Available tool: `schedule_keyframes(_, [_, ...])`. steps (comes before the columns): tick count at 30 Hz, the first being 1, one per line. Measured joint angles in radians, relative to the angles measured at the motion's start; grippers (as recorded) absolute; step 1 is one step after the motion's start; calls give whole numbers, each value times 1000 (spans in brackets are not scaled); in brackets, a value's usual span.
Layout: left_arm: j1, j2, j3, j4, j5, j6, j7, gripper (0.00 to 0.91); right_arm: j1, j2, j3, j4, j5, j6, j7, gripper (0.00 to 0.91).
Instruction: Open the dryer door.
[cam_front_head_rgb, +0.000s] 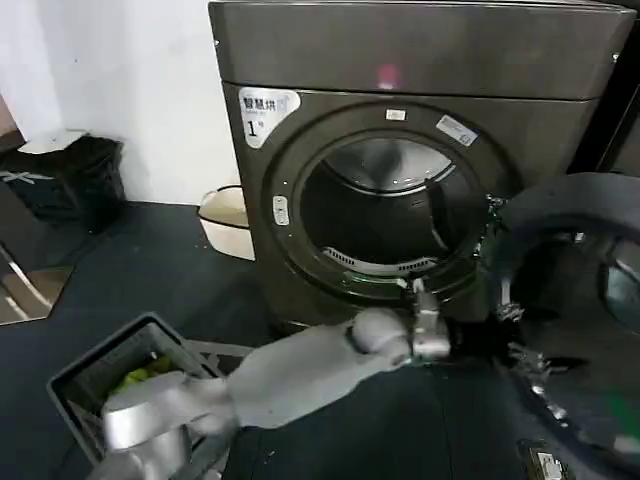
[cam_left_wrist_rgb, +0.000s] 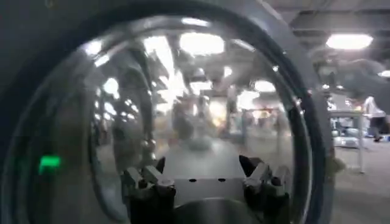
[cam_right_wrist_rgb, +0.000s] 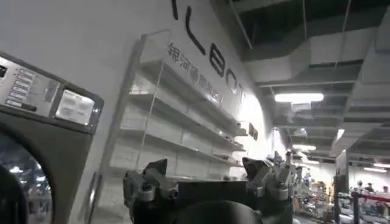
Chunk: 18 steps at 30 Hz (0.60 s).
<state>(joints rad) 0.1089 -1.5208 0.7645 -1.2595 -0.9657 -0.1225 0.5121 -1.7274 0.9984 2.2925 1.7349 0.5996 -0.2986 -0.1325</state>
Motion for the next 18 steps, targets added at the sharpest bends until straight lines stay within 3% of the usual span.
schedule_keyframes(9, [4, -7, -35, 18, 86, -122, -125, 907, 3, -6, 10, 1, 4, 11, 2, 907])
schedule_keyframes(13, [4, 66, -28, -28, 100, -195, -205, 907, 8, -18, 27, -2, 1, 35, 8, 907])
schedule_keyframes(18, [-2, 223, -31, -129, 90, -253, -231, 907, 24, -30, 53, -2, -5, 38, 10, 907])
